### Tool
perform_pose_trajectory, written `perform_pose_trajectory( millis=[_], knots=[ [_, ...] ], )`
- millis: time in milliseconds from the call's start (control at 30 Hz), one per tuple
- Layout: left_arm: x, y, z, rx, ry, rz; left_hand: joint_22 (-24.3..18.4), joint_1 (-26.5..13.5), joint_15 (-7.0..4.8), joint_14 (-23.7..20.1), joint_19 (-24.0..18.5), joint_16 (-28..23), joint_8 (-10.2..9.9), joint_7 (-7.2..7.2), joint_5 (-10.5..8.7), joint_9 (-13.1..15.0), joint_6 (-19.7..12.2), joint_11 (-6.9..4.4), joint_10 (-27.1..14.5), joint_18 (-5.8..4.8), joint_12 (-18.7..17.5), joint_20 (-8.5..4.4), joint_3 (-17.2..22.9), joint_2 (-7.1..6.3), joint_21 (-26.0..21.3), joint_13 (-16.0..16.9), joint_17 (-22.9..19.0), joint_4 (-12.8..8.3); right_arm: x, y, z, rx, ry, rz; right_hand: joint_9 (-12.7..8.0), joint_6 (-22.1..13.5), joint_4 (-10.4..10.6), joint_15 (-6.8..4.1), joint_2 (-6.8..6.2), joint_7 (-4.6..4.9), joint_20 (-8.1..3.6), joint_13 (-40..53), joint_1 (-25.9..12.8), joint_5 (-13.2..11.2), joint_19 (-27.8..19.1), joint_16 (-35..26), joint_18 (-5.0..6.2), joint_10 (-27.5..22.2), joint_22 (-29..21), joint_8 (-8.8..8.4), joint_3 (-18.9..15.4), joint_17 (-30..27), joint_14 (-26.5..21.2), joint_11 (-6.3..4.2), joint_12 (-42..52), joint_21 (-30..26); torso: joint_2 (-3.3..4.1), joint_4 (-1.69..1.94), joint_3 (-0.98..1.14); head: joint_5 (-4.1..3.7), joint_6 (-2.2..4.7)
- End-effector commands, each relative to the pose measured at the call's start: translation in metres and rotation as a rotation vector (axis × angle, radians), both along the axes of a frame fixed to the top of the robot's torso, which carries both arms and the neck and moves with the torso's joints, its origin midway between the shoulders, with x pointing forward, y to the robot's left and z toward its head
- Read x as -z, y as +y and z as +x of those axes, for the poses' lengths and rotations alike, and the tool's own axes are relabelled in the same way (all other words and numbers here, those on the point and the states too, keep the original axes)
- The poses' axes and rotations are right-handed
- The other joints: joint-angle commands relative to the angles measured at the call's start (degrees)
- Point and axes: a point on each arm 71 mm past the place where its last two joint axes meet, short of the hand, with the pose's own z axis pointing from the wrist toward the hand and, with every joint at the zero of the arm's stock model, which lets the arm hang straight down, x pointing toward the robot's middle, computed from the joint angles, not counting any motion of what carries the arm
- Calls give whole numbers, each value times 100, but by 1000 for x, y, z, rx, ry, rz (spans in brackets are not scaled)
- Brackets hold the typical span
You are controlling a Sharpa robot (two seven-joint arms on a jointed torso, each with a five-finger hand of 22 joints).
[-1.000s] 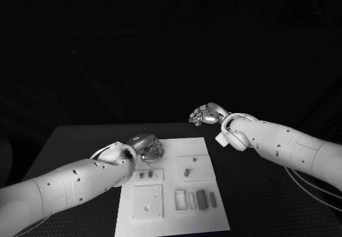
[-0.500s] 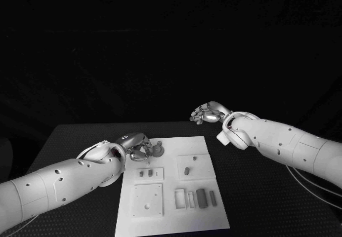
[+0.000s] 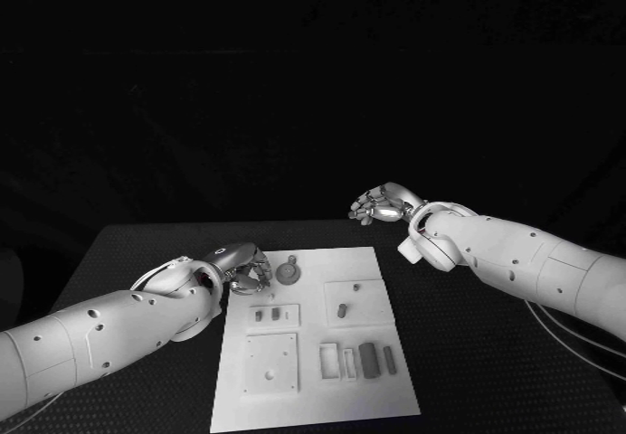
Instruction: Assemble the parts on the task board
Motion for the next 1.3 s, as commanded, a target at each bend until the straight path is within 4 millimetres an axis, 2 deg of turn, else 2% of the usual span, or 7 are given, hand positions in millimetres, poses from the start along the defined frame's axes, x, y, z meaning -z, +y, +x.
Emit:
perform_pose_trajectory(
  millis=[33, 633, 1300],
  knots=[
    [2, 0, -1, 4, 24, 2, 73, -21, -18, 27, -11, -30, 40, 6, 19, 7, 44, -8, 40, 857, 13, -41, 38, 50, -11, 39, -9, 4, 0, 2, 0, -14, 2, 2, -7, -27, 30, 29, 14, 48, -1, -7, -5, 27, -31, -25, 43, -25, 7, 37, 9, 8, -2, 29, 38, -34, 0, -7, 3, 11, -3],
    [12, -4, -5, 16, 59, 8, 71, -26, -19, 30, -11, -35, 38, 6, 18, 6, 45, -9, 45, 852, 7, -44, 42, 56, -18, 43, -13, 5, 0, 1, -1, -14, 1, 2, -10, -27, 31, 29, 15, 49, 1, -15, -3, 27, -31, -31, 45, -26, 11, 38, 8, 12, 0, 30, 42, -37, 0, -14, 10, 1, -19],
    [22, -5, -4, 13, 67, 27, 70, -26, -19, 33, -11, -39, 35, 7, 17, 6, 42, -10, 48, 848, -2, -48, 47, 67, -26, 47, -16, 2, 0, 2, -1, -16, 0, 3, -12, -28, 31, 29, 15, 49, 4, -25, -2, 27, -30, -38, 47, -27, 16, 39, 7, 17, 3, 30, 49, -41, 2, -13, 4, -21, -25]
  ],
)
